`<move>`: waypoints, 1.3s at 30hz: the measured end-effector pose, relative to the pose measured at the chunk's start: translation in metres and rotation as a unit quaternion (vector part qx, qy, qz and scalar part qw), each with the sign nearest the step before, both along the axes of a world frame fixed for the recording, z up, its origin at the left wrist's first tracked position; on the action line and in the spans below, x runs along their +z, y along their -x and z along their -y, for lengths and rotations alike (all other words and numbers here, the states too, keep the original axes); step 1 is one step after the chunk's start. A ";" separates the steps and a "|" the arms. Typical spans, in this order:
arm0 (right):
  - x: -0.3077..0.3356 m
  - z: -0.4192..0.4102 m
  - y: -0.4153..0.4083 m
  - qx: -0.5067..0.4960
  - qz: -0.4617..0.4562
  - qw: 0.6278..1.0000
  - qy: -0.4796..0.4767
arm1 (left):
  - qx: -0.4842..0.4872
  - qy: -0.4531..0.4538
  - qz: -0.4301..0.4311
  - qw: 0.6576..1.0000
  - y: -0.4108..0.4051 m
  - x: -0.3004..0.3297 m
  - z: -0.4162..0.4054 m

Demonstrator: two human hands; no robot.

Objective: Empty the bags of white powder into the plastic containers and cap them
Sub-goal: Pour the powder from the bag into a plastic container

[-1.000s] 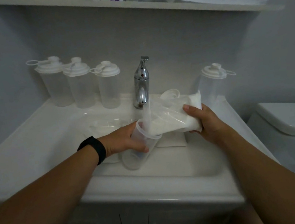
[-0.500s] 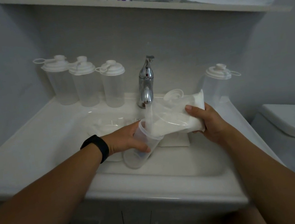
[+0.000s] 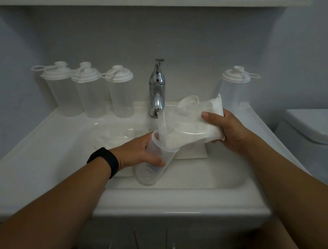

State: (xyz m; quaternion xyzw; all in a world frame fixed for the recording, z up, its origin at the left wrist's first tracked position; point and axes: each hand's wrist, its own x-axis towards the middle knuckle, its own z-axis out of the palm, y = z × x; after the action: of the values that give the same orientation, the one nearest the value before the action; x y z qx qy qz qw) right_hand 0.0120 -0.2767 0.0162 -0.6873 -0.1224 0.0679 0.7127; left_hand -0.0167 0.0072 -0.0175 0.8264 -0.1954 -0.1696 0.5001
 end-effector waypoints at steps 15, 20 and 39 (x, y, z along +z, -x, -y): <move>0.004 -0.002 0.007 0.002 0.000 1.000 0.007 | -0.010 -0.039 0.006 0.999 0.004 0.002 -0.003; 0.005 -0.001 0.008 0.002 0.001 1.000 0.010 | -0.019 -0.049 0.000 0.999 0.004 0.002 -0.002; 0.005 -0.002 0.008 0.008 0.002 1.000 0.009 | -0.013 -0.038 -0.015 0.999 0.003 0.003 -0.002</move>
State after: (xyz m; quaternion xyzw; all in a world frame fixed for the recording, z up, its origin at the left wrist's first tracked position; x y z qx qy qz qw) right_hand 0.0041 -0.2746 0.0208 -0.6925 -0.1291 0.0735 0.7059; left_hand -0.0196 0.0090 -0.0150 0.8394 -0.1923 -0.1959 0.4691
